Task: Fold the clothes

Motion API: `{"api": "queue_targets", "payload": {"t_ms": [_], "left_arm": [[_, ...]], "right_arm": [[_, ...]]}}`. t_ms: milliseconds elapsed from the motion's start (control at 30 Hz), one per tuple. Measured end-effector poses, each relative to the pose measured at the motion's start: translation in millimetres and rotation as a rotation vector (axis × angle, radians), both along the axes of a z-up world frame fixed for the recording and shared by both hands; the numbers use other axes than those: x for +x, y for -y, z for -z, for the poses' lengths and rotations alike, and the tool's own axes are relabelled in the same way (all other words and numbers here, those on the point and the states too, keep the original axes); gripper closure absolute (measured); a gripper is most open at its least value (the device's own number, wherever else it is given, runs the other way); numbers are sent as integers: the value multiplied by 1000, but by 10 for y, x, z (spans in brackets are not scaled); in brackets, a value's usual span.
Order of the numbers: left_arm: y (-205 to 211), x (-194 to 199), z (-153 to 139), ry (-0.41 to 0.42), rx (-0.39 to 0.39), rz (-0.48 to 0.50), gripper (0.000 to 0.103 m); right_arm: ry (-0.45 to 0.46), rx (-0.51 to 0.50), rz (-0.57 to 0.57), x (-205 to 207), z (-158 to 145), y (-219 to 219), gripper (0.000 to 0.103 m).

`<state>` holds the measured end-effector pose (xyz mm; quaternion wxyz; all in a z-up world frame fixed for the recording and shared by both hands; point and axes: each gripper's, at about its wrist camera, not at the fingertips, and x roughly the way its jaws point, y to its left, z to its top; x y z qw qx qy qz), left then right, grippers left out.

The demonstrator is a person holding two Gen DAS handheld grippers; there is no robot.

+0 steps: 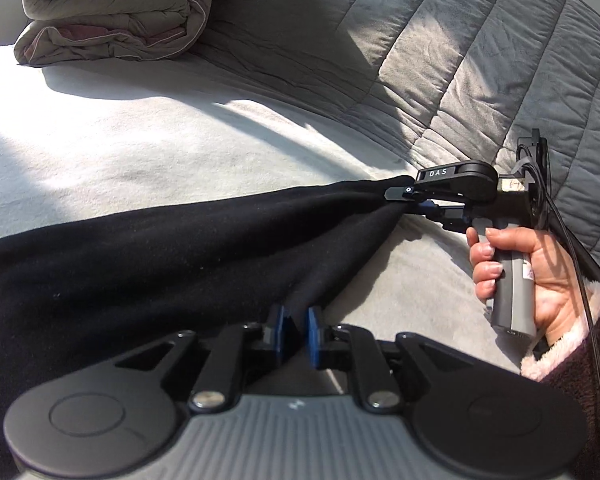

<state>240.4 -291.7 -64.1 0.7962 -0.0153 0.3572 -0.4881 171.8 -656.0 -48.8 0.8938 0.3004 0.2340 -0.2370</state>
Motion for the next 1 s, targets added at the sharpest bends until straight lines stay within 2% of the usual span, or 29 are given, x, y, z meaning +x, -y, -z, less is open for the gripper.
{"api": "queue_targets", "payload": {"t_ms": [33,100,133,167,233,333,433,500,567,700,800,833,867,900,967,1000], "left_arm": [[-7,-3,-7,-6,-8,6,81],[-19,-2,-18,-16,-20,7,79],[-39,10,-27,-22,-32,-1,79],[-60,22,-36,-28,-44,-9,78],[-104,53,-47,-47,-77,-19,74],[-122,76,-44,-53,-81,-33,71],[-133,116,-31,-68,-71,-56,71],[-149,137,-24,-75,-66,-65,71],[-165,149,-18,-76,-59,-70,70],[-163,153,-5,-72,-52,-66,70],[-166,164,0,-79,-56,-64,69],[-172,169,0,-83,-60,-65,69],[-176,169,-2,-86,-63,-66,69],[-181,167,-8,-85,-66,-70,69],[-202,160,-30,-70,-74,-83,70],[-200,161,-28,-70,-72,-82,70]], "right_arm": [[1,-4,-4,6,-26,-7,82],[27,-3,-5,-25,-69,-14,65],[61,-15,12,-75,-107,-11,47],[90,-45,37,-131,-168,-7,37],[112,-109,61,-194,-259,-17,37],[120,-182,14,-150,-326,-16,37],[49,-266,-68,15,-276,-99,37],[-46,-316,-105,140,-167,-174,40],[-125,-329,-130,232,-37,-212,54],[-235,-450,-200,290,38,-365,54],[-244,-488,-219,302,85,-396,55],[-233,-497,-238,301,88,-414,65],[-219,-504,-261,300,86,-436,90],[-193,-543,-249,287,58,-476,95],[-131,-642,-203,253,-15,-568,98],[-121,-659,-189,269,-17,-571,98]]}}
